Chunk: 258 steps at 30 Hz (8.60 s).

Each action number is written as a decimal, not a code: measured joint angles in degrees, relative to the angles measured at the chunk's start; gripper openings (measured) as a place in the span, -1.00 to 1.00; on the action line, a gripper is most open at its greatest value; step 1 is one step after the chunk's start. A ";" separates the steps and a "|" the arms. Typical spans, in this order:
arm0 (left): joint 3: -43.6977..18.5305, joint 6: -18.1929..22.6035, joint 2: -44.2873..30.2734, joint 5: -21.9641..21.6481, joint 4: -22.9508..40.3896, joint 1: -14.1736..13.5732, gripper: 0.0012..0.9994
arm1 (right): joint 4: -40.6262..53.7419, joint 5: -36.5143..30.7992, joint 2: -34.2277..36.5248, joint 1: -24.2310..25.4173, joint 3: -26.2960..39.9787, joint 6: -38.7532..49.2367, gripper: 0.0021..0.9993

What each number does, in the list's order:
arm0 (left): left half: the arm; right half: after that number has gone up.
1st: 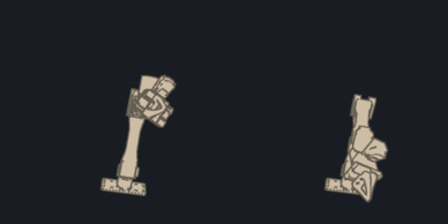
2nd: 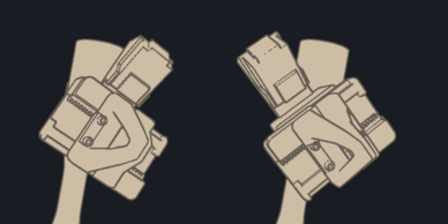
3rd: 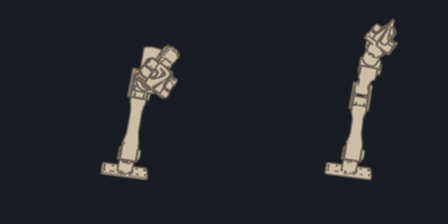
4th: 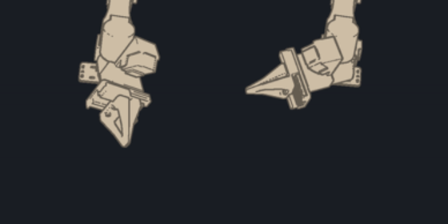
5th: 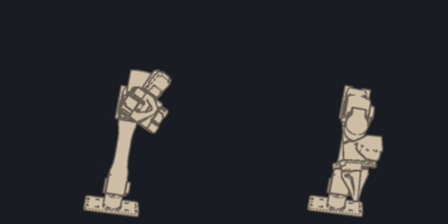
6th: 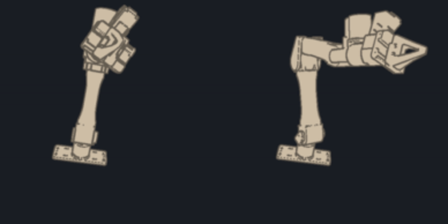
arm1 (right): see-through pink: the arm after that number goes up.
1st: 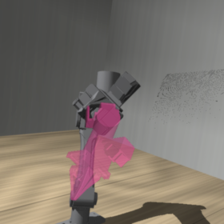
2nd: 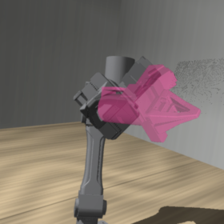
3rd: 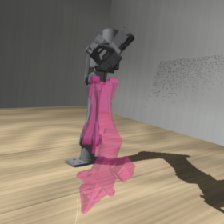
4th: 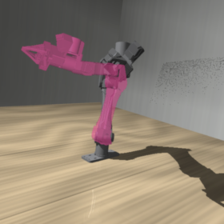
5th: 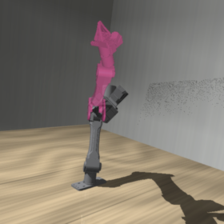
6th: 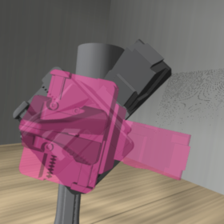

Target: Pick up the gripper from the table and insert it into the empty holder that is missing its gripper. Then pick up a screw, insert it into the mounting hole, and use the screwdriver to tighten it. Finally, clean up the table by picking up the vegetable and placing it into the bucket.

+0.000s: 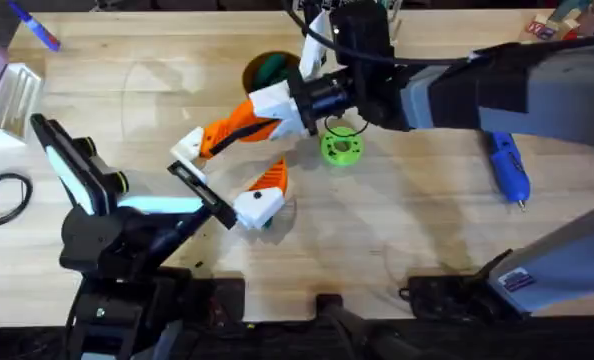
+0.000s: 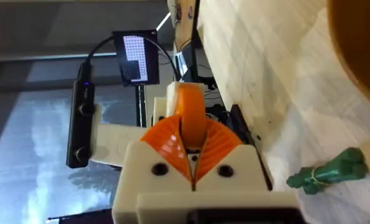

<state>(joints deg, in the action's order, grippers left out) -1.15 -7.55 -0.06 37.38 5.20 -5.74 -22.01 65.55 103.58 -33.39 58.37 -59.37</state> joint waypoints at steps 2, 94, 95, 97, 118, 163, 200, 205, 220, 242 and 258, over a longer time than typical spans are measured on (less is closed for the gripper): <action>0.00 -0.18 -0.03 0.92 0.03 0.00 0.97 | 3.93 -0.70 -1.18 0.00 0.18 2.25 -0.99; -0.35 4.94 -0.71 18.83 2.60 1.27 0.97 | 24.10 6.50 -2.40 -1.74 1.22 32.74 -0.99; -0.37 5.00 -0.71 18.96 2.94 1.27 0.97 | 23.99 6.76 -2.30 -1.62 1.22 32.46 -0.99; -0.39 5.19 -0.71 19.38 3.04 1.27 0.97 | 23.46 7.43 -2.15 -1.10 1.15 31.39 -0.99; -0.46 6.29 -0.67 20.01 3.18 1.27 0.97 | 11.72 6.11 -1.06 -0.17 0.42 20.43 -0.99; -0.39 8.89 -0.67 40.01 5.15 -2.71 0.97 | 27.01 -8.30 -5.41 0.13 0.50 32.70 0.84; -0.37 8.89 -0.67 40.84 5.31 -2.71 0.97 | 51.86 -64.62 -9.51 -3.08 1.36 55.26 -0.19; -0.37 8.89 -0.67 40.84 5.30 -2.71 0.97 | 52.99 -64.91 -9.43 -3.26 1.36 55.39 -0.42; -0.37 8.89 -0.67 40.85 5.30 -2.71 0.97 | 53.34 -69.03 -9.43 -3.37 1.38 55.57 -0.99; -0.37 8.90 -0.67 40.86 5.30 -2.71 0.97 | 63.82 -67.64 -10.88 -3.37 8.11 55.60 -0.20; -0.35 8.89 -0.67 40.86 5.30 -2.71 0.97 | 66.78 -63.02 -8.19 -3.37 8.22 55.56 -0.45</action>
<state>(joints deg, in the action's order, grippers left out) -1.50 1.34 -0.73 78.24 10.50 -8.45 44.77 2.54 95.38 -36.75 66.59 -3.81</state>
